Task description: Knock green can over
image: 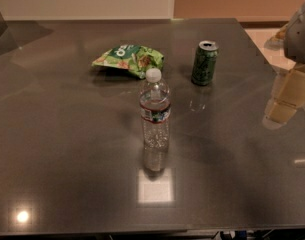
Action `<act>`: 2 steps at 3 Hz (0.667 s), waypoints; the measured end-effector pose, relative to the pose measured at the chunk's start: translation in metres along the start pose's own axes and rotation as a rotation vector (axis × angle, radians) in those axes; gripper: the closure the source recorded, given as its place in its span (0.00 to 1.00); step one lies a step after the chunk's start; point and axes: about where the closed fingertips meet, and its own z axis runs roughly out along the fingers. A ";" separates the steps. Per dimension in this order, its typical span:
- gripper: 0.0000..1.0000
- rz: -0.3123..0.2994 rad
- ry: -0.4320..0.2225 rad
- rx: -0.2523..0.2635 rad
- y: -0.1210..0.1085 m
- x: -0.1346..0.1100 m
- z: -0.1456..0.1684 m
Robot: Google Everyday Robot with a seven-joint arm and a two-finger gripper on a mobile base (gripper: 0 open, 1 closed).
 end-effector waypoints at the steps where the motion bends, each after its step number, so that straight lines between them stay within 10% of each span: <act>1: 0.00 0.053 -0.038 -0.013 -0.029 -0.003 0.011; 2: 0.00 0.106 -0.094 -0.015 -0.070 -0.009 0.029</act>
Offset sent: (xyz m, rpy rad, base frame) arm 0.1269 -0.0143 -0.0185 0.1979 0.0126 -0.1184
